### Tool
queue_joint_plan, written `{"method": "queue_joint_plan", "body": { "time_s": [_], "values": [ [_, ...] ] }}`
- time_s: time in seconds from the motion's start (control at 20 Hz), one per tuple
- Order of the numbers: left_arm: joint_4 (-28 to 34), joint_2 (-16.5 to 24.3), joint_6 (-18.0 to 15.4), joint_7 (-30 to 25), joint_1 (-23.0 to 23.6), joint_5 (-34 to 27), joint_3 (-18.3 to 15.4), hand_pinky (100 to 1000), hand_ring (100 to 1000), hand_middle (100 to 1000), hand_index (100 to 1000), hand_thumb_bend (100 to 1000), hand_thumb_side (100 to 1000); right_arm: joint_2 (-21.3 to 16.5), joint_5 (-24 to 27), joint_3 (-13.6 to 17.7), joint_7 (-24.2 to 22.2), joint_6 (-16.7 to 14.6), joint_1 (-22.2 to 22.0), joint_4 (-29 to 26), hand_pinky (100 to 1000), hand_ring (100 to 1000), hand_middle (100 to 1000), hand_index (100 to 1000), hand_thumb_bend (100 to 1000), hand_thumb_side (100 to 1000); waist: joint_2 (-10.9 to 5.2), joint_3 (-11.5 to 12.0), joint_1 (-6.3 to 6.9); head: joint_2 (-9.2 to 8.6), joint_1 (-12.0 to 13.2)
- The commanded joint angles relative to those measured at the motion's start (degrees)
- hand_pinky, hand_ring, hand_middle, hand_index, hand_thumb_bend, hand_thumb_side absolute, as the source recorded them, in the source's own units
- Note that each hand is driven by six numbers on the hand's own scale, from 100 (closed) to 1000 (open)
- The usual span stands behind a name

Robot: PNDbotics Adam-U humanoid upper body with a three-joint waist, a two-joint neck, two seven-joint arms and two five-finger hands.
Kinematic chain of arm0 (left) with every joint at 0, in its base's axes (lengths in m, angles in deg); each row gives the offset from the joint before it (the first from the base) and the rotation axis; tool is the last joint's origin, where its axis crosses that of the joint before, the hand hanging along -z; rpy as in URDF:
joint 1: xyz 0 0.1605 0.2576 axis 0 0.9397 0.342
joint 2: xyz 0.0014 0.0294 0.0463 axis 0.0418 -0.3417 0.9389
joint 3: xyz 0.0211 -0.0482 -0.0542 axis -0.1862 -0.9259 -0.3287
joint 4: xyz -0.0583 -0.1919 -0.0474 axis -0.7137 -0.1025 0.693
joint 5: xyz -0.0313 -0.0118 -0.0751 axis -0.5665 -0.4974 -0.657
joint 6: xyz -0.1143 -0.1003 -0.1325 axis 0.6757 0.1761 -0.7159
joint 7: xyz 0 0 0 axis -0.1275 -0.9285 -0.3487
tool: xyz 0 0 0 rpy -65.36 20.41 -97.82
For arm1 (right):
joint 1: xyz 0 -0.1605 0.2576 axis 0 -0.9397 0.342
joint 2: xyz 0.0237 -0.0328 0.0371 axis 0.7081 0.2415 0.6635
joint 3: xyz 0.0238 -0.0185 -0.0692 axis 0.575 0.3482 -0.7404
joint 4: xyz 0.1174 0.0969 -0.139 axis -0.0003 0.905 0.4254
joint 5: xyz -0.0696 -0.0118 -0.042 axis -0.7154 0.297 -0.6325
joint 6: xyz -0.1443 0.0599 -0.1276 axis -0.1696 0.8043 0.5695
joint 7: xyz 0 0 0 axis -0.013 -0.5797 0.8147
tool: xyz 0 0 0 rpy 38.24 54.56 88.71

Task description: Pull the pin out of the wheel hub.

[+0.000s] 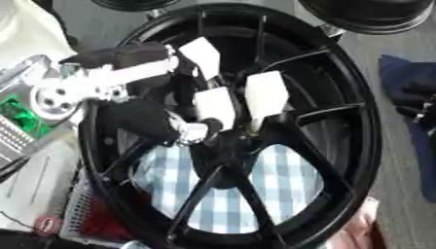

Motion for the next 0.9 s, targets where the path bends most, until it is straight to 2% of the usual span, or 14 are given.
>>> {"method": "queue_joint_plan", "body": {
  "time_s": [0.05, 0.35, 0.5, 0.65, 0.9],
  "values": [
    [0.6, 0.2, 0.5, 0.3, -1.1, 0.0, 0.1, 493, 586, 484, 655, 187, 447, -0.5, 0.5, 0.7, -0.1, -0.5, 0.1, -0.4, 802, 705, 706, 716, 100, 864, -0.91, -0.1, 0.04, -0.51, 0.1],
    [0.6, -0.1, 0.5, -1.2, -1.4, 1.6, 0.6, 492, 589, 495, 664, 262, 383, -0.4, 0.6, 0.7, -0.1, -0.7, 0.2, -0.4, 802, 704, 705, 715, 100, 865, -0.87, 0.0, 0.08, -0.5, 0.1],
    [0.6, -0.3, -0.2, -2.8, -1.5, 3.4, 0.9, 508, 604, 524, 688, 325, 406, -0.3, 0.7, 0.7, -0.1, -0.7, 0.2, -0.3, 802, 704, 705, 715, 100, 867, -0.92, 0.0, 0.11, -0.57, 0.1],
    [0.6, -0.4, -1.1, -4.7, -1.5, 5.5, 1.2, 500, 591, 509, 675, 306, 327, -0.2, 0.8, 0.8, -0.1, -0.8, 0.1, -0.3, 803, 705, 706, 714, 100, 868, -1.05, -0.1, 0.18, -0.65, 0.1],
    [0.6, -0.7, -2.2, -6.8, -1.5, 7.9, 1.4, 492, 583, 504, 669, 308, 310, -0.2, 0.9, 0.9, 0.0, -0.9, 0.0, -0.4, 803, 705, 706, 714, 100, 869, -1.24, -0.3, 0.28, -0.79, 0.2]
  ]
}}
